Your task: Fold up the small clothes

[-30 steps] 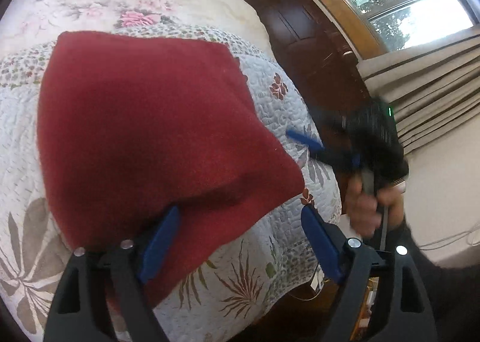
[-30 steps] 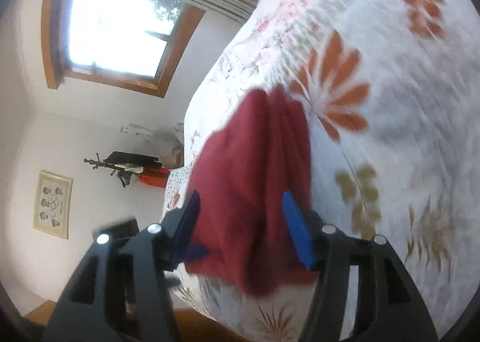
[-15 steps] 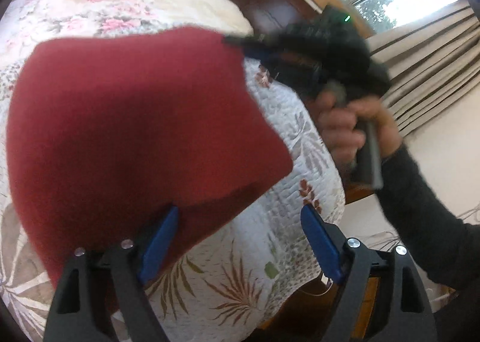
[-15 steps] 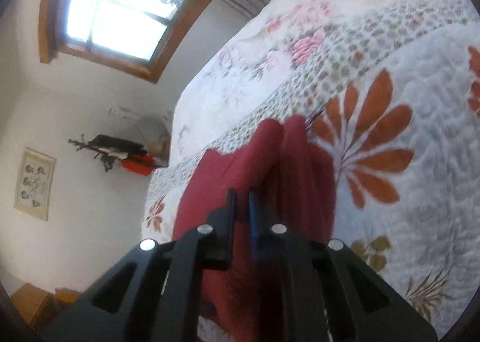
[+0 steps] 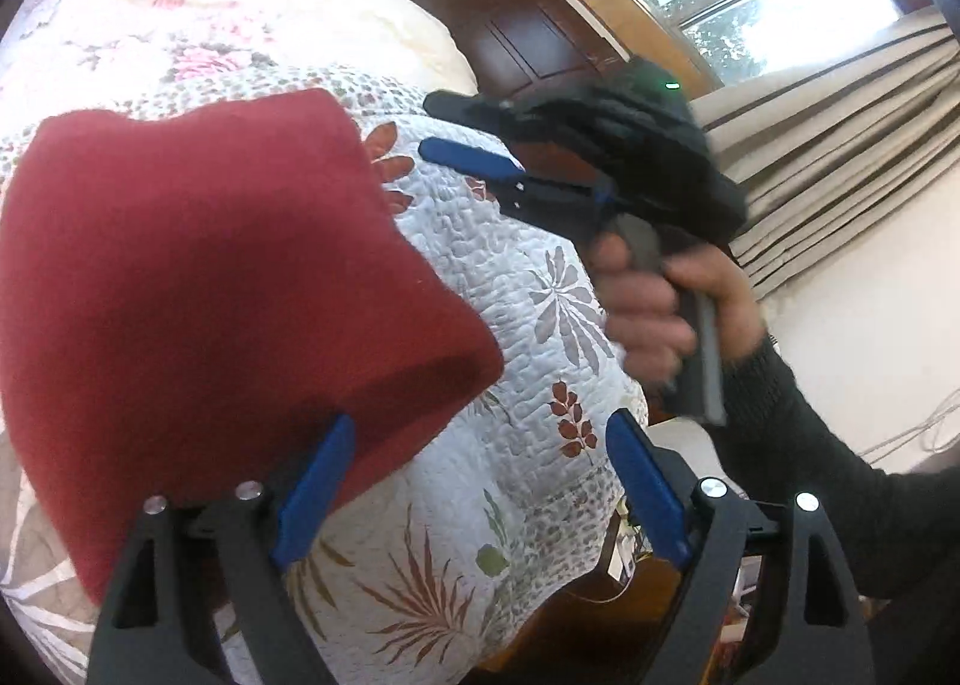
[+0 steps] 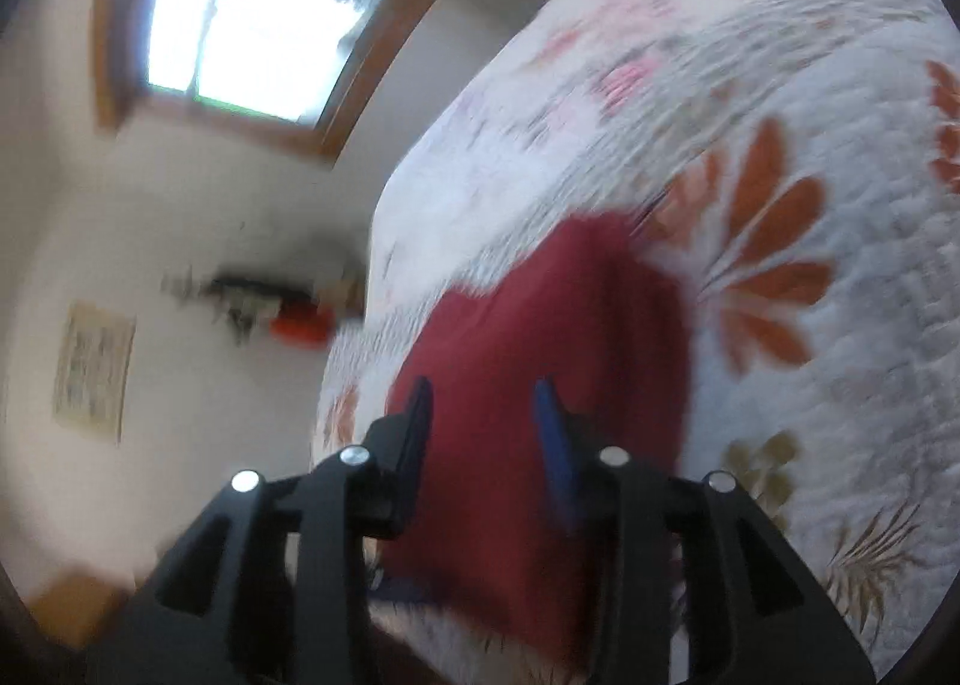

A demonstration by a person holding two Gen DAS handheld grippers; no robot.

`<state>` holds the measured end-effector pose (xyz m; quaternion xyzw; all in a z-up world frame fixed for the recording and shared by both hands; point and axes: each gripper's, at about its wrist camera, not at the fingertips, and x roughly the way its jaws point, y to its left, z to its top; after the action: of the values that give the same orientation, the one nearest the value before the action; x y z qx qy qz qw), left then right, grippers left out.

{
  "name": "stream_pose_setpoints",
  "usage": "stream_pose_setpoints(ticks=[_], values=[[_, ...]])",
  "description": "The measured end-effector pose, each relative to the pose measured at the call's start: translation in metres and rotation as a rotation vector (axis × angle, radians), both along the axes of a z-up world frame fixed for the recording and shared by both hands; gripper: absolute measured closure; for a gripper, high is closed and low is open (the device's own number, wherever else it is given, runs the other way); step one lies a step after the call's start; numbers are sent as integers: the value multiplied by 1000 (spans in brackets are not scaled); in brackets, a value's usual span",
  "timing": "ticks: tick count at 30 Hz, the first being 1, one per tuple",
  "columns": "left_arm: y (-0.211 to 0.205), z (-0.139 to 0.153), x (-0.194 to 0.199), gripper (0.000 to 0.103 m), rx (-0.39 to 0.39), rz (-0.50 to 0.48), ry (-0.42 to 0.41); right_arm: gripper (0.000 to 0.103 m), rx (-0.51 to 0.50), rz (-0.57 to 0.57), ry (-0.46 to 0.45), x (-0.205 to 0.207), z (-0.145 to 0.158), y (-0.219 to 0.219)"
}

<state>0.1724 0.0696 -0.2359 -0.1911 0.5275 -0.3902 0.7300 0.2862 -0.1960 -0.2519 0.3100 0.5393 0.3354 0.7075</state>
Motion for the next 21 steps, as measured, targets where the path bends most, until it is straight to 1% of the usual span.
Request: stream_pose_setpoints(ticks=[1,2,3,4,5,6,7,8,9,11,13,14,15,17,19,20,21], values=[[-1,-3,0,17,5,-5,9,67,-18,55,7,-8,-4,12],[-1,-7,-1,17,13,-7,17,69,-35,86,19,-11,-9,19],[-2,-8,-2,17,20,-7,22,75,-88,106,30,-16,-20,23],[-2,-10,-3,17,30,-16,38,81,-135,99,44,-19,-32,20],[0,-10,-5,17,29,-13,42,99,-163,87,51,-20,-42,15],[3,-7,-7,17,26,-7,39,103,-176,71,63,-20,-48,8],[7,-3,-9,17,23,-1,33,102,-185,48,79,-20,-53,-2],[12,-2,-11,17,25,5,27,83,-247,35,76,-20,-52,-9],[20,2,-12,16,40,21,13,80,-255,39,59,-19,-48,-12],[35,5,-13,13,62,58,-4,79,-227,26,14,-14,-29,-16],[51,3,-11,13,75,96,6,67,-213,-2,-26,0,-15,-17],[54,2,-11,13,71,108,9,57,-222,-18,-37,11,-11,-18],[58,3,-11,13,60,118,15,51,-231,-33,-39,26,-11,-13],[58,7,-11,13,54,120,9,49,-220,-42,-9,50,-19,-7],[57,11,-13,13,50,117,-4,49,-205,-24,35,70,-33,10],[58,11,-11,13,50,121,-3,61,-215,-13,51,75,-39,18],[60,12,-11,13,54,129,-1,91,-229,4,71,77,-47,27]])
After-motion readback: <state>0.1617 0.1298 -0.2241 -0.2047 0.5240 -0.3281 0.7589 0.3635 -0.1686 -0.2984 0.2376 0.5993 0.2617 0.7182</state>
